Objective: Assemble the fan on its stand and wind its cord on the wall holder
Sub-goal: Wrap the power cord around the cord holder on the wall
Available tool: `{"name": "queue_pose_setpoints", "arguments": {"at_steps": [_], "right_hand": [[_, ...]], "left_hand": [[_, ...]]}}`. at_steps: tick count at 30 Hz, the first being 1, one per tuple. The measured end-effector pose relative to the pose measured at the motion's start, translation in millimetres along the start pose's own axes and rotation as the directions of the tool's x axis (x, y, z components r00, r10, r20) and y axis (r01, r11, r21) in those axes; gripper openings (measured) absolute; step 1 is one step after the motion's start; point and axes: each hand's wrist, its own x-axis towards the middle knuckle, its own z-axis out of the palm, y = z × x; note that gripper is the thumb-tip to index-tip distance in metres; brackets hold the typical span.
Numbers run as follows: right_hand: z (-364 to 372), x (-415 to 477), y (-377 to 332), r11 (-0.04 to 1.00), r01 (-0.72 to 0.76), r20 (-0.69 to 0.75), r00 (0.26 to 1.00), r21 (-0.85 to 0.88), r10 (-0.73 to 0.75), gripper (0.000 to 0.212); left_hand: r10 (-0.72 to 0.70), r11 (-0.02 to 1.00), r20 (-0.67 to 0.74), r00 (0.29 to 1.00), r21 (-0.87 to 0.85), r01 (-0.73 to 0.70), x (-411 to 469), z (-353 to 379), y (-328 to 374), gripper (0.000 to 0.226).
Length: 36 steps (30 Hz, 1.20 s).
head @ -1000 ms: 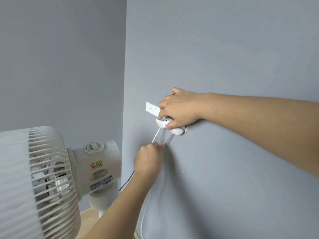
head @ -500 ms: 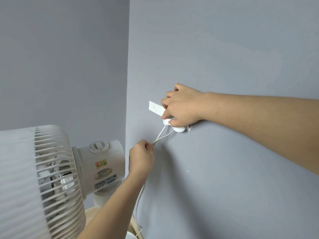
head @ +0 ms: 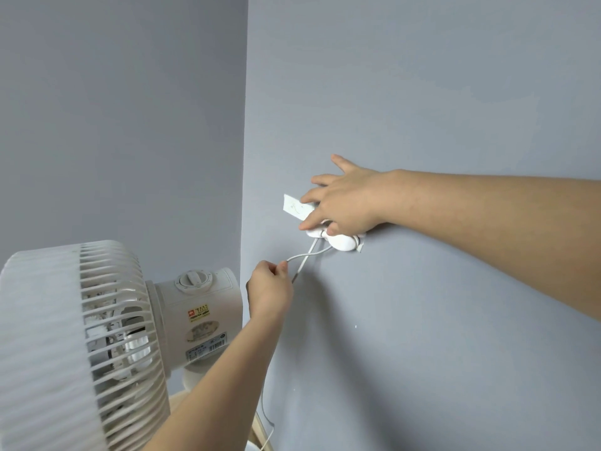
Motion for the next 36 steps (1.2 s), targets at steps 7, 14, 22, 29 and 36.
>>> {"name": "queue_pose_setpoints", "arguments": {"at_steps": [7, 14, 22, 29, 36], "right_hand": [[4, 2, -2, 0.998, -0.039, -0.016, 0.999, -0.039, 0.038, 0.043], [7, 6, 3, 0.999, -0.013, 0.000, 1.000, -0.038, 0.013, 0.042], [9, 13, 5, 1.000, -0.022, 0.007, 1.000, 0.001, 0.022, 0.034], [10, 12, 7, 1.000, -0.018, -0.012, 1.000, 0.020, 0.018, 0.025], [12, 15, 7, 0.999, -0.036, -0.004, 0.999, 0.000, 0.036, 0.034]], "left_hand": [[0.030, 0.999, -0.039, 0.999, -0.024, -0.031, 4, -2, 4, 0.027], [-0.149, 0.952, 0.055, 0.987, -0.261, 0.159, 27, 8, 22, 0.024], [-0.173, 0.880, 0.149, 0.973, -0.421, 0.221, 42, 8, 45, 0.024], [-0.141, 0.883, 0.140, 0.980, -0.430, 0.188, 47, 7, 63, 0.021], [-0.046, 0.858, 0.072, 0.996, -0.508, 0.076, 30, -1, 72, 0.015]]}}
